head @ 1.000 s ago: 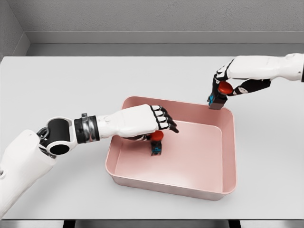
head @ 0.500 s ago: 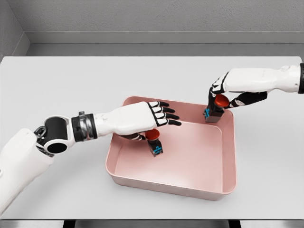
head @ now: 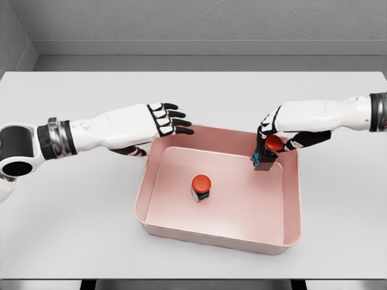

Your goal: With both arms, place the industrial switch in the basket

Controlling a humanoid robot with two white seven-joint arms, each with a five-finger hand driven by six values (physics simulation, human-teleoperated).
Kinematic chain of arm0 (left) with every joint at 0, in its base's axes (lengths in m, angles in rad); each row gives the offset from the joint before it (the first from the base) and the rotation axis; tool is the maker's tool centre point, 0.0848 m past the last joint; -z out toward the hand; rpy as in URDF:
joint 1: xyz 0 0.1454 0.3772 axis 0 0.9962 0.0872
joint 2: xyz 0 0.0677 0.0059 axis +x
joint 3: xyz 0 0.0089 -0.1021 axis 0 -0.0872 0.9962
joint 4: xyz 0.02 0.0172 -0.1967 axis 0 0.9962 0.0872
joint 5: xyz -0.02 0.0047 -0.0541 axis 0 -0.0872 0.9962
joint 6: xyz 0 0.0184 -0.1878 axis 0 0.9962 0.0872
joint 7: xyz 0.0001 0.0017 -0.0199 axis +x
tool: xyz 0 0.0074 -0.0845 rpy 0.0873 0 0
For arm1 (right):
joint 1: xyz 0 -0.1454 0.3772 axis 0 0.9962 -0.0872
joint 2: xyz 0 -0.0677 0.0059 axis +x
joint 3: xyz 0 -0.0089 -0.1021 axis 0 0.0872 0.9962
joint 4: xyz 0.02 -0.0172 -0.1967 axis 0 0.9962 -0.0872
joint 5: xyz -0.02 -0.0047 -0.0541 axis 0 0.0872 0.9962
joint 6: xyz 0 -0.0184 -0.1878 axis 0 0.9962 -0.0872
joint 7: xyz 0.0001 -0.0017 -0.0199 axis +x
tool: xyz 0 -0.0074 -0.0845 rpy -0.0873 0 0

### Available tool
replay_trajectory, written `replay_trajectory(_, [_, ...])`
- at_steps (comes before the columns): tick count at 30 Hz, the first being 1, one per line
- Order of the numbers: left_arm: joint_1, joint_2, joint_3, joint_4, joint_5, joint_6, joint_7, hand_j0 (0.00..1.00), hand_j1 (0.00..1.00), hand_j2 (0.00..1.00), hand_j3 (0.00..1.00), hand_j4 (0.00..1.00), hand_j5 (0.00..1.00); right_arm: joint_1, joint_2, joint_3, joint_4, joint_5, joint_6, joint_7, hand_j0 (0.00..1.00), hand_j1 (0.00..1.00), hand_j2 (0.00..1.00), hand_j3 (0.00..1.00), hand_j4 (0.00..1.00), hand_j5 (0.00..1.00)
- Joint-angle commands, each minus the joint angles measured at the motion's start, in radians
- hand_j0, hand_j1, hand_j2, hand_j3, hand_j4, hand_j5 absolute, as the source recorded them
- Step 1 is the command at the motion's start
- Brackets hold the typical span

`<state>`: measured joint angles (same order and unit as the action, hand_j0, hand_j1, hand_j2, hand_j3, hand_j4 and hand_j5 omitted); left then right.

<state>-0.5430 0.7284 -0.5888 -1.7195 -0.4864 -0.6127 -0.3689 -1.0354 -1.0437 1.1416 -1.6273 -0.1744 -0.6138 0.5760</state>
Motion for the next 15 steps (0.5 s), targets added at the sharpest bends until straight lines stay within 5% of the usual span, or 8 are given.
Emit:
replay_trajectory(1, [0.0, 0.08, 0.01, -0.008, 0.019, 0.002, 0.001, 1.0, 1.0, 1.0, 1.0, 1.0, 1.0, 0.0, 0.004, 0.0, -0.011, -0.007, 0.003, 0.001, 0.46, 0.46, 0.46, 0.46, 0.46, 0.46])
replay_trajectory(3, [0.012, 0.157, 0.043, -0.008, 0.019, 0.002, 0.002, 1.0, 1.0, 1.0, 1.0, 1.0, 1.0, 0.0, 0.005, 0.007, -0.013, -0.007, 0.003, 0.001, 0.46, 0.46, 0.46, 0.46, 0.46, 0.46])
replay_trajectory(10, [0.029, 0.17, 0.05, 0.006, 0.012, 0.002, 0.001, 1.0, 1.0, 1.0, 1.0, 1.0, 1.0, -0.002, 0.027, 0.029, -0.022, -0.004, 0.003, 0.015, 0.5, 0.5, 0.5, 0.5, 0.5, 0.5])
replay_trajectory(11, [0.029, 0.17, 0.05, 0.006, 0.011, 0.002, 0.001, 1.0, 1.0, 1.0, 1.0, 1.0, 1.0, -0.002, 0.028, 0.03, -0.022, -0.002, 0.003, 0.018, 0.57, 0.57, 0.57, 0.57, 0.57, 0.57])
replay_trajectory(12, [0.028, 0.17, 0.05, 0.006, 0.011, 0.002, 0.001, 1.0, 1.0, 1.0, 1.0, 1.0, 1.0, -0.005, 0.044, 0.03, -0.022, -0.002, 0.003, 0.021, 0.84, 0.84, 0.84, 0.84, 0.84, 0.84])
replay_trajectory(13, [0.028, 0.17, 0.05, 0.006, 0.009, 0.002, 0.001, 1.0, 1.0, 1.0, 1.0, 1.0, 1.0, -0.008, 0.05, 0.032, -0.022, 0.0, 0.003, 0.021, 1.0, 1.0, 1.0, 1.0, 1.0, 1.0])
replay_trajectory(15, [0.028, 0.169, 0.05, 0.012, 0.009, 0.002, 0.001, 1.0, 1.0, 1.0, 1.0, 1.0, 1.0, -0.009, 0.056, 0.032, -0.022, 0.0, 0.003, 0.021, 1.0, 1.0, 1.0, 1.0, 1.0, 1.0])
